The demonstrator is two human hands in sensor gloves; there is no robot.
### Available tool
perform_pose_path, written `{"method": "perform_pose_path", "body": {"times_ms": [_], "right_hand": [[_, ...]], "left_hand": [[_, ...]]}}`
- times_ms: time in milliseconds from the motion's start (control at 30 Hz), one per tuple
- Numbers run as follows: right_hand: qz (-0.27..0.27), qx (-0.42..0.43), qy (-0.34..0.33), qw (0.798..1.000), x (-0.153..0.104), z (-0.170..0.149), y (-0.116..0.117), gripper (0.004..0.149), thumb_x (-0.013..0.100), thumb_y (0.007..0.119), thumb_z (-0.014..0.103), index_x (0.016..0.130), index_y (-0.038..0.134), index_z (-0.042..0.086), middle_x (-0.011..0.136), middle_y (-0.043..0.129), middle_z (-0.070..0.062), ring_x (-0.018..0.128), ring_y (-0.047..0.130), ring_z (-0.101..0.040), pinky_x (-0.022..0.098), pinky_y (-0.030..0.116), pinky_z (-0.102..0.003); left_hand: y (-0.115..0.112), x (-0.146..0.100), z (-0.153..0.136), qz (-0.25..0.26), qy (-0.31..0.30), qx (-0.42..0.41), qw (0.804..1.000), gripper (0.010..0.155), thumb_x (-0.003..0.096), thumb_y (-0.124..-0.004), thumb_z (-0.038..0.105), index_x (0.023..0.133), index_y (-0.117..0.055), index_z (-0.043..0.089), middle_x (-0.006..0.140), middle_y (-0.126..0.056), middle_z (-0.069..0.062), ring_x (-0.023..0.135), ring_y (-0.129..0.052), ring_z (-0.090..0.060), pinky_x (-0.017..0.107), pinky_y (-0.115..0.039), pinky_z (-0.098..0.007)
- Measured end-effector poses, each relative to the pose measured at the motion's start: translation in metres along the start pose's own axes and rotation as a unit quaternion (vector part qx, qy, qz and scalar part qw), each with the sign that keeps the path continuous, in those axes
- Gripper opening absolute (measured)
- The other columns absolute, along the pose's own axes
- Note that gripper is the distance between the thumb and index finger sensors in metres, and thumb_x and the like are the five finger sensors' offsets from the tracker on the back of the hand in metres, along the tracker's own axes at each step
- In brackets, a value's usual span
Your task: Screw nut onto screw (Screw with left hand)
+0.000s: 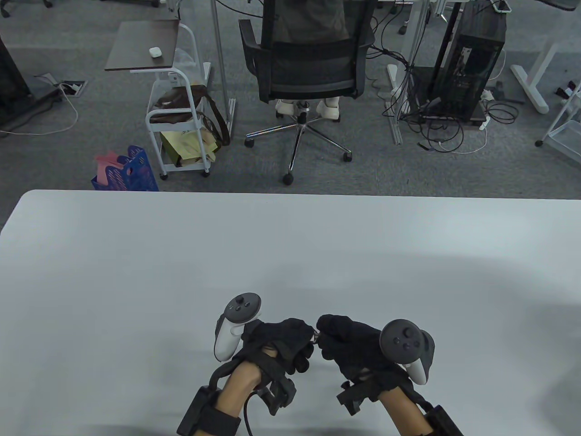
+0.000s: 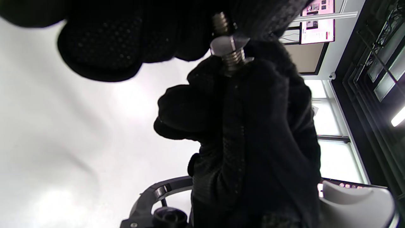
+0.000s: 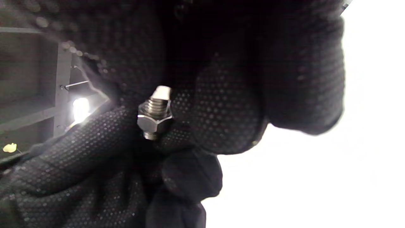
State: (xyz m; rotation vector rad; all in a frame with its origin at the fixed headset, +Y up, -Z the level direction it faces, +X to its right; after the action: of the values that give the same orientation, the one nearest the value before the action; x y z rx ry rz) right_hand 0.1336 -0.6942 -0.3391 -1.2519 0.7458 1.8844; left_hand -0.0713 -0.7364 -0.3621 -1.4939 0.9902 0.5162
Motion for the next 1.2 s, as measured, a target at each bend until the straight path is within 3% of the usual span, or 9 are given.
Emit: {"method": "perform_pose_path", "body": {"times_ms": [167,233,433,533,633,833,933,1067,1200], "right_hand": [[-0.005,0.009,-0.001,1.000,0.0000,0.0016,-0.0022,0.045,0.032,0.095,0.031,0.075,0.087,0.017,0.063,0.102,-0.008,0.034,0.115,-0.023,0.026,0.101,-0.039],[-0.008,0.012,-0.001,1.000,-0.0001,0.0008,-0.0034,0.045,0.032,0.095,0.031,0.075,0.087,0.017,0.063,0.102,-0.008,0.034,0.115,-0.023,0.026,0.101,-0.038],[-0.009,0.011,-0.001,1.000,-0.0004,0.0007,-0.0032,0.045,0.033,0.095,0.031,0.075,0.087,0.017,0.064,0.102,-0.008,0.034,0.115,-0.023,0.026,0.102,-0.038],[-0.009,0.013,-0.001,1.000,-0.0004,0.0014,-0.0031,0.045,0.033,0.095,0.031,0.075,0.087,0.017,0.064,0.102,-0.008,0.035,0.115,-0.023,0.026,0.102,-0.038],[-0.011,0.010,-0.003,1.000,-0.0004,0.0007,-0.0035,0.045,0.033,0.095,0.031,0.075,0.087,0.017,0.064,0.102,-0.008,0.035,0.115,-0.023,0.026,0.102,-0.038],[-0.007,0.010,-0.003,1.000,-0.0004,0.0010,-0.0022,0.045,0.033,0.095,0.031,0.075,0.087,0.017,0.064,0.102,-0.008,0.036,0.114,-0.023,0.026,0.102,-0.038],[-0.005,0.005,-0.007,1.000,-0.0008,0.0024,-0.0018,0.045,0.033,0.095,0.031,0.075,0.087,0.017,0.064,0.102,-0.008,0.035,0.115,-0.023,0.026,0.102,-0.038],[-0.008,0.006,-0.005,1.000,-0.0006,0.0017,-0.0027,0.045,0.033,0.095,0.031,0.075,0.087,0.017,0.064,0.102,-0.007,0.036,0.114,-0.023,0.026,0.102,-0.038],[-0.010,0.002,-0.005,1.000,-0.0007,0.0020,-0.0030,0.045,0.033,0.095,0.031,0.075,0.087,0.018,0.064,0.102,-0.007,0.035,0.114,-0.023,0.026,0.102,-0.038]], "left_hand": [[-0.0017,0.0000,0.0027,-0.031,-0.012,-0.005,0.999,0.056,0.0464,-0.071,0.035,0.092,-0.066,0.004,0.080,-0.079,-0.026,0.051,-0.091,-0.042,0.039,-0.073,-0.055],[-0.0005,-0.0008,0.0000,-0.017,-0.012,-0.020,1.000,0.065,0.0466,-0.069,0.043,0.098,-0.061,0.004,0.084,-0.076,-0.028,0.054,-0.090,-0.043,0.041,-0.072,-0.055],[-0.0012,0.0004,0.0015,-0.005,-0.009,-0.006,1.000,0.055,0.0458,-0.071,0.038,0.086,-0.076,0.001,0.075,-0.085,-0.029,0.046,-0.093,-0.045,0.036,-0.074,-0.057],[-0.0021,-0.0002,0.0032,-0.036,-0.012,0.001,0.999,0.055,0.0463,-0.071,0.036,0.091,-0.067,0.004,0.081,-0.078,-0.026,0.052,-0.091,-0.042,0.040,-0.073,-0.055],[-0.0012,-0.0010,-0.0003,-0.021,-0.013,-0.031,0.999,0.066,0.0466,-0.068,0.043,0.099,-0.059,0.004,0.085,-0.074,-0.027,0.056,-0.089,-0.043,0.042,-0.072,-0.055],[0.0004,-0.0004,0.0010,0.003,-0.007,-0.009,1.000,0.055,0.0456,-0.071,0.038,0.086,-0.076,0.002,0.076,-0.084,-0.028,0.047,-0.093,-0.045,0.037,-0.074,-0.057],[-0.0013,-0.0008,0.0037,-0.025,-0.011,-0.005,1.000,0.054,0.0461,-0.071,0.035,0.090,-0.068,0.003,0.080,-0.079,-0.027,0.052,-0.091,-0.043,0.040,-0.073,-0.056],[0.0004,-0.0008,-0.0005,-0.009,-0.011,-0.022,1.000,0.065,0.0464,-0.069,0.042,0.098,-0.060,0.003,0.085,-0.075,-0.028,0.055,-0.089,-0.044,0.042,-0.072,-0.056],[0.0006,-0.0002,-0.0015,0.002,-0.004,-0.014,1.000,0.057,0.0460,-0.070,0.040,0.087,-0.077,0.001,0.077,-0.083,-0.030,0.048,-0.092,-0.046,0.038,-0.073,-0.057]]}}
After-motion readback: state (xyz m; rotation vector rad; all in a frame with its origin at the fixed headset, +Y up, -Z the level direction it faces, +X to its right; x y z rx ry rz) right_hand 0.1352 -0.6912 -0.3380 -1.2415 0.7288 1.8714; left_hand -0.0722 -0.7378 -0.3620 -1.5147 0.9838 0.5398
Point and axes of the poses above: the tracker on the back of each hand, its own z axis roughly to the thumb side, its own x axis roughly from the wrist to the fingertips, y = z × x, the point moved 3 cm from there along x, roughly from the wrist to the fingertips
